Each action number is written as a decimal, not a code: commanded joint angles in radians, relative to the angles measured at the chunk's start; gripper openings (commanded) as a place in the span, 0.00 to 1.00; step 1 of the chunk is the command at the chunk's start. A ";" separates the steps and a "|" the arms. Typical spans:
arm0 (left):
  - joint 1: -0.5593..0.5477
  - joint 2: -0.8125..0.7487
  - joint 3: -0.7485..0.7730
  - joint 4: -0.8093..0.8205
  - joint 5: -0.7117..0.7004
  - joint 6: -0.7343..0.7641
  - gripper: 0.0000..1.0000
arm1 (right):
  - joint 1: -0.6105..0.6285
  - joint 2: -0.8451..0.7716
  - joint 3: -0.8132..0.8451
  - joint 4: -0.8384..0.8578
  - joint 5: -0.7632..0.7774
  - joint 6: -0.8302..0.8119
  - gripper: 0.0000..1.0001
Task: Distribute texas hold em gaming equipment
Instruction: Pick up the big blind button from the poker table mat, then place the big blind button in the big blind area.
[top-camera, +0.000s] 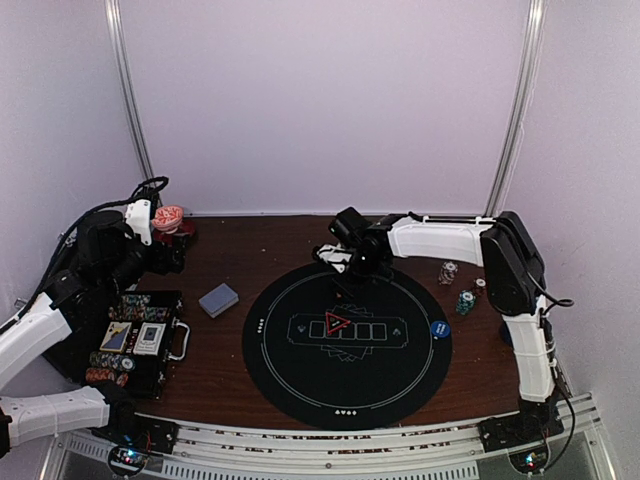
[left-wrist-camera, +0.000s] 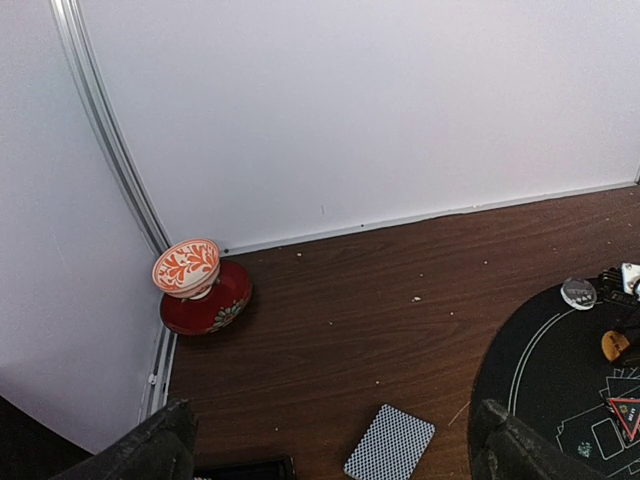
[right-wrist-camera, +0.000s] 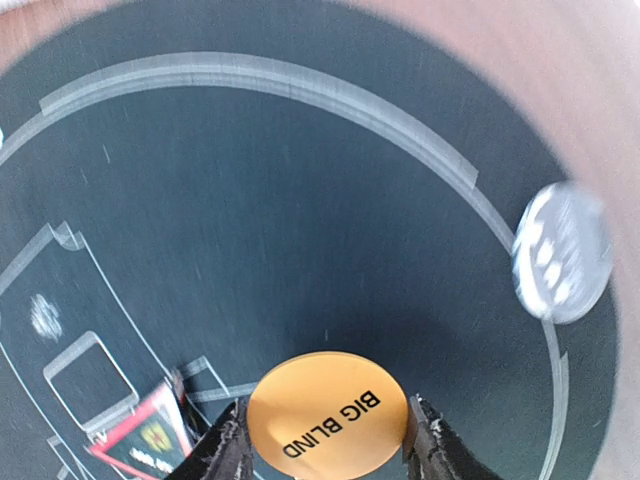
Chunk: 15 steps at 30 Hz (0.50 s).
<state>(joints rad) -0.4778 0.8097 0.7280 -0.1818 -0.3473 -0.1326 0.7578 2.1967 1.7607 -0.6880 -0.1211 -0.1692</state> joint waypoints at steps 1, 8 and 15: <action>0.000 -0.001 0.021 0.042 -0.002 0.003 0.98 | 0.039 0.045 0.107 -0.016 0.024 -0.004 0.47; 0.000 -0.004 0.021 0.042 -0.001 0.003 0.98 | 0.137 0.091 0.191 0.006 0.004 -0.011 0.48; 0.000 -0.003 0.021 0.043 -0.012 0.004 0.98 | 0.225 0.166 0.298 0.020 -0.017 -0.009 0.48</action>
<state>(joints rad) -0.4778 0.8097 0.7280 -0.1818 -0.3489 -0.1326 0.9463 2.3215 1.9862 -0.6819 -0.1230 -0.1776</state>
